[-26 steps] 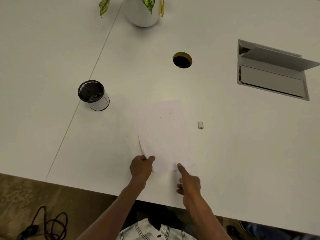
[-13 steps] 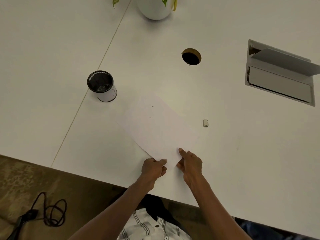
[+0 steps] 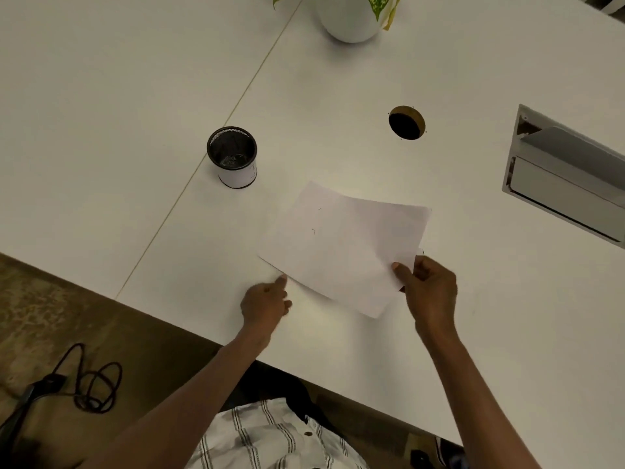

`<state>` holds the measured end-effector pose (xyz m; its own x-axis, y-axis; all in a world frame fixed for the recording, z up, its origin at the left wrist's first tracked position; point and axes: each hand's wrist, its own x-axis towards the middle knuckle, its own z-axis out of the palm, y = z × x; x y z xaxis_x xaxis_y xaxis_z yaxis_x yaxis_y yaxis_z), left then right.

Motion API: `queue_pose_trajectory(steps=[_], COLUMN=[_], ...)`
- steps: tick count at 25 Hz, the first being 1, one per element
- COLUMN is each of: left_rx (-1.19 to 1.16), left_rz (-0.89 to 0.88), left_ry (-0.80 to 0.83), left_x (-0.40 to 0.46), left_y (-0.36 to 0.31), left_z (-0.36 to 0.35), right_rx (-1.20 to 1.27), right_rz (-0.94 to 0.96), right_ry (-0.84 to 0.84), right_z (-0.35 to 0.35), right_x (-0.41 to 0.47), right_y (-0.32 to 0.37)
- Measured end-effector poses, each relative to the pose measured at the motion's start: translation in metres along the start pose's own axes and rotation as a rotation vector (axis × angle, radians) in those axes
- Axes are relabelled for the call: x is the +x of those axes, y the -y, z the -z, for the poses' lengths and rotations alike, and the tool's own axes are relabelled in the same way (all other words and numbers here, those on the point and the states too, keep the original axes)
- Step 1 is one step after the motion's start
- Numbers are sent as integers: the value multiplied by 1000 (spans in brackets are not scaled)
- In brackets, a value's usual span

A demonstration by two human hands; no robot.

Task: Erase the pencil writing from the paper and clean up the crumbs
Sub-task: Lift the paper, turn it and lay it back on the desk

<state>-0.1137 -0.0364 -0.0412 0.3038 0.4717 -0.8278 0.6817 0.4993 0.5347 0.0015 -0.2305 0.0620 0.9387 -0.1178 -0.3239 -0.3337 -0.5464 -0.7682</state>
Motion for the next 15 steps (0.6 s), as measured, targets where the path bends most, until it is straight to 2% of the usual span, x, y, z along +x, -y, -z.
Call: queue_pose_trajectory(steps=[2,7,15], left_rx=[-99,-282,-475], left_rz=[-7,91,175], left_ry=[-38,81,152], left_x=[9,8,-5], left_y=[-15,-32,-32], left_z=[7,9,-1], right_rx=[-70,-204,-470], right_rz=[112,344,560], right_ry=[16,53,118], right_z=[2,-7,-16], right_x=[-4,-13,-22], right_y=[31,104,177])
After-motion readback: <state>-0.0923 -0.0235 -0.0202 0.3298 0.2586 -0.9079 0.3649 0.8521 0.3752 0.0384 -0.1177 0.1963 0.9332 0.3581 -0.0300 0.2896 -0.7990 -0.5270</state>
